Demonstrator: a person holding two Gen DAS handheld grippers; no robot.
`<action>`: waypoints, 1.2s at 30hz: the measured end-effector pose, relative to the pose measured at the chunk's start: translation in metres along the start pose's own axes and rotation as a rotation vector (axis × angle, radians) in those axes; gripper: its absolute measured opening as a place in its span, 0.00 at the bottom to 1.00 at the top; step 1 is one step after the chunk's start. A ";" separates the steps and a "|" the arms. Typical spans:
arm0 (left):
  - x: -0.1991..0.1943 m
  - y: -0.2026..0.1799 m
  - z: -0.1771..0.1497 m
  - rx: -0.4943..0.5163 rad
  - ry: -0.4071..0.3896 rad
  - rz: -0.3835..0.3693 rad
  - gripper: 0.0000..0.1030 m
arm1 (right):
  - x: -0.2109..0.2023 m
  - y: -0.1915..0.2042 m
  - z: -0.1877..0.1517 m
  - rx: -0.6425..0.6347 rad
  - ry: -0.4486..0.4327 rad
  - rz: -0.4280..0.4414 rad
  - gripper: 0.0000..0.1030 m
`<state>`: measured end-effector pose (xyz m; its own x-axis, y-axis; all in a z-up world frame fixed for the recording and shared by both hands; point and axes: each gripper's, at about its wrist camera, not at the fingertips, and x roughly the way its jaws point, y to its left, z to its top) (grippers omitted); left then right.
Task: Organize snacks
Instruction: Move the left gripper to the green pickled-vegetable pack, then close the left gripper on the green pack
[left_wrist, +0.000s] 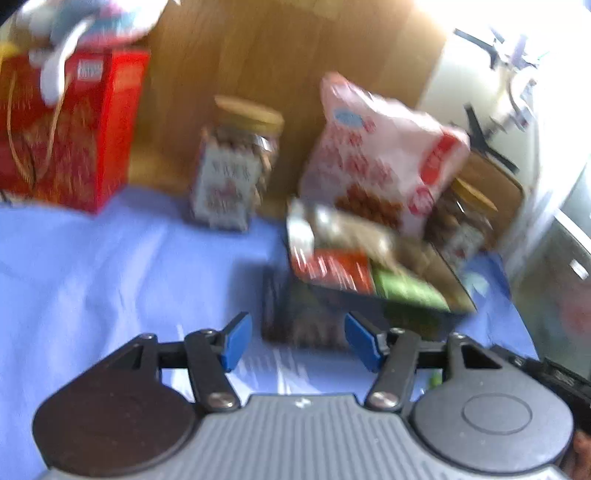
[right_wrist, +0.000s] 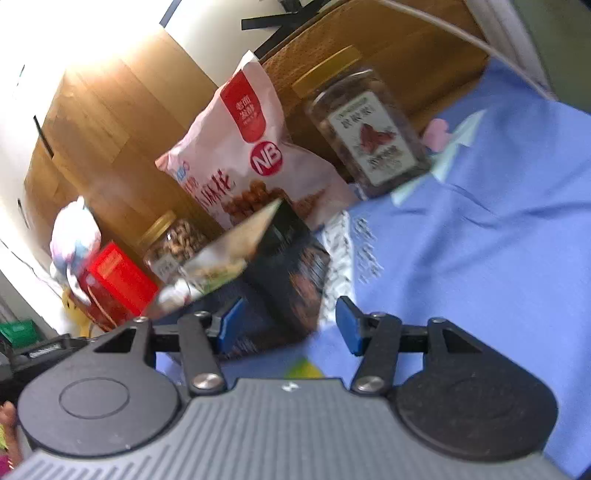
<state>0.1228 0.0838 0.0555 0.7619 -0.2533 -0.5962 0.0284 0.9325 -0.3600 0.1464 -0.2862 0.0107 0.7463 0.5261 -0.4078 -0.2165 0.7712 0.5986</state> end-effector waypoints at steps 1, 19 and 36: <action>0.000 -0.001 -0.011 0.001 0.037 -0.030 0.56 | -0.004 -0.002 -0.007 -0.003 0.011 -0.014 0.55; -0.027 0.023 -0.070 -0.035 0.127 -0.107 0.56 | 0.008 0.096 -0.107 -0.188 0.261 0.140 0.27; 0.035 0.024 -0.038 -0.092 0.219 -0.290 0.59 | 0.026 0.056 -0.090 0.183 0.302 0.181 0.24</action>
<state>0.1259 0.0875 -0.0010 0.5742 -0.5619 -0.5954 0.1571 0.7894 -0.5935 0.0972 -0.1970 -0.0290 0.4817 0.7506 -0.4522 -0.1921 0.5939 0.7812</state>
